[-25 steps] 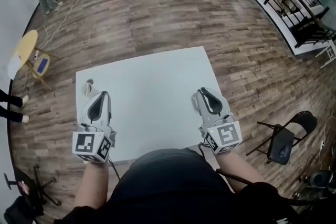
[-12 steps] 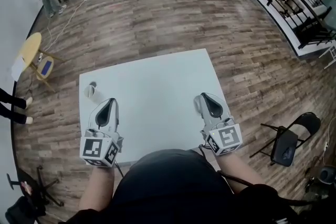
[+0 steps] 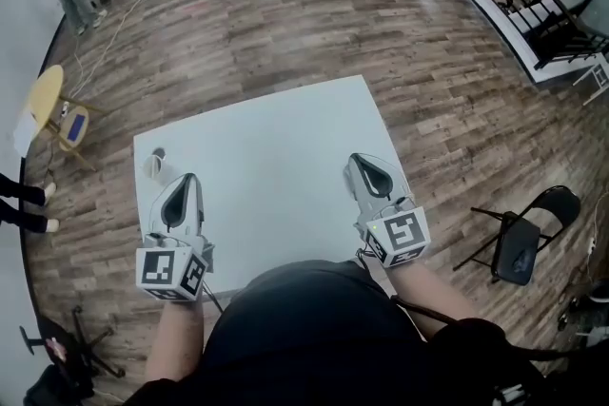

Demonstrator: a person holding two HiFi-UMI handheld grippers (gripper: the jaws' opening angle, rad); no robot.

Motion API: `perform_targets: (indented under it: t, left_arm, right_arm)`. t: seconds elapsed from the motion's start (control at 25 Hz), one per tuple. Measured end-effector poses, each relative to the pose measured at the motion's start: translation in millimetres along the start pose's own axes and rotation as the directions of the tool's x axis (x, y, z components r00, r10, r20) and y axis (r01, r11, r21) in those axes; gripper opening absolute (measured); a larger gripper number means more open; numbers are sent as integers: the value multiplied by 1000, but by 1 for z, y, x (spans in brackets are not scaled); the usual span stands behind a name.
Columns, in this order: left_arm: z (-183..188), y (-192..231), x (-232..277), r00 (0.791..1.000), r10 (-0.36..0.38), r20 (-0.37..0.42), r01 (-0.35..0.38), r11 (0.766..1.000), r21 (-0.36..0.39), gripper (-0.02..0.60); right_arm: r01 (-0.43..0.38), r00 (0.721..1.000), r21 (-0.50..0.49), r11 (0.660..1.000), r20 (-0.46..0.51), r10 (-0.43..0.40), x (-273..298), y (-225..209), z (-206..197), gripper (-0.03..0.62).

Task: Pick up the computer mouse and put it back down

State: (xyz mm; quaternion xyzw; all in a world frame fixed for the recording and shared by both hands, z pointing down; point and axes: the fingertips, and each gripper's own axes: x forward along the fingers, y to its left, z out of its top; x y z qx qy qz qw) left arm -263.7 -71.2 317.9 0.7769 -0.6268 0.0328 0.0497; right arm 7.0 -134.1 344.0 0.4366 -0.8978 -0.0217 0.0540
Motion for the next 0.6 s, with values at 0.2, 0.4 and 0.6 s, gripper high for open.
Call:
perform_targets:
  t: [0.2, 0.4, 0.6]
  left_arm:
    - [3, 1, -1, 1000, 2, 12, -3, 1000, 10, 5]
    - [1, 3, 0, 1000, -3, 1, 3, 1000, 10, 5]
    - [1, -3, 1, 1000, -19, 3, 19, 1000, 17, 5]
  right_arm:
    - [21, 1000, 3, 1000, 1, -21, -4, -3, -2, 2]
    - [34, 999, 5, 999, -8, -34, -7, -4, -6, 2]
    - [45, 999, 8, 999, -13, -45, -10, -7, -7, 2]
